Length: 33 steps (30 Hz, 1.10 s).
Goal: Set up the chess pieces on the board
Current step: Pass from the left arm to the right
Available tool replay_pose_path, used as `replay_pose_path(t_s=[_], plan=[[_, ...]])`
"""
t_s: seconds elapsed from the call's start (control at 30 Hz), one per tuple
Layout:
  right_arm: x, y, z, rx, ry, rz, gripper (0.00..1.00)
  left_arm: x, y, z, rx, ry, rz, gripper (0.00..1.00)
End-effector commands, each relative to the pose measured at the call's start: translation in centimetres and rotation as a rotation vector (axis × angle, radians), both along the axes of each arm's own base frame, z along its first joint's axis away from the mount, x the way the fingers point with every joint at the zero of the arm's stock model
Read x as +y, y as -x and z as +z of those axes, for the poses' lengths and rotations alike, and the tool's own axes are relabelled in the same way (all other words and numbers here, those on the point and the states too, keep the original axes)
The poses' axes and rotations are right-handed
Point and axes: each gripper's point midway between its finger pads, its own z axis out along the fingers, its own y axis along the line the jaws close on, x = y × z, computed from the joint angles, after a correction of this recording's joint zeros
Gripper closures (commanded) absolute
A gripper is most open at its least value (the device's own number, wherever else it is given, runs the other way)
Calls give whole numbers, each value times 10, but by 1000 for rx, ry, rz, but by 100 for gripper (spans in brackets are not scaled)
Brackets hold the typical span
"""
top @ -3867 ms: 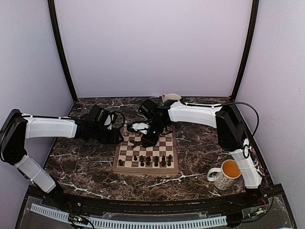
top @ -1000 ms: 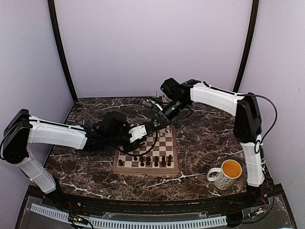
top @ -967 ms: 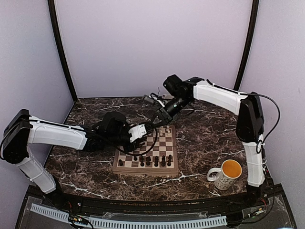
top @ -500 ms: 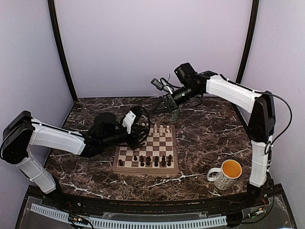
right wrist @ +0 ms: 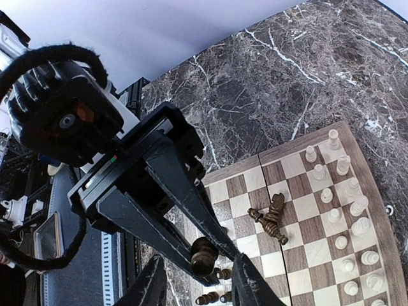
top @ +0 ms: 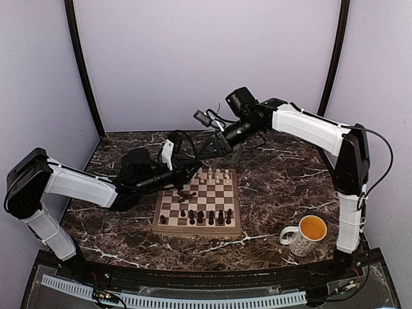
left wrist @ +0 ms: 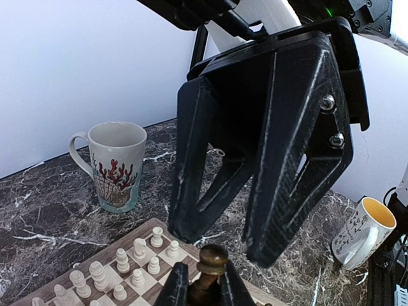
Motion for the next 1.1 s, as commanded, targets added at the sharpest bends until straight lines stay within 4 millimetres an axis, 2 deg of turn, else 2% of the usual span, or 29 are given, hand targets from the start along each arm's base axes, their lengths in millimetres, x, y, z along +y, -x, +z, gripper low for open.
replay_pose_path(t_s=[0.0, 0.3, 0.53, 0.63, 0.7, 0.8, 1.07], plan=[[8, 0, -1, -4, -6, 5, 66, -3, 1, 17, -24, 60, -20, 87], [16, 15, -10, 6, 11, 50, 75, -3, 1, 18, -20, 68, -24, 87], [17, 18, -8, -16, 12, 61, 83, -4, 1, 14, -10, 55, -29, 86], [18, 19, -3, -4, 2, 62, 83, -4, 1, 13, -10, 45, -31, 86], [20, 18, -3, 9, 0, 57, 77, -5, 2, 12, -13, 41, -36, 86], [22, 17, -4, 26, -4, 54, 76, -5, 3, 13, -15, 38, -43, 86], [24, 17, -7, 40, -9, 61, 84, -3, 1, 14, -15, 38, -34, 86]])
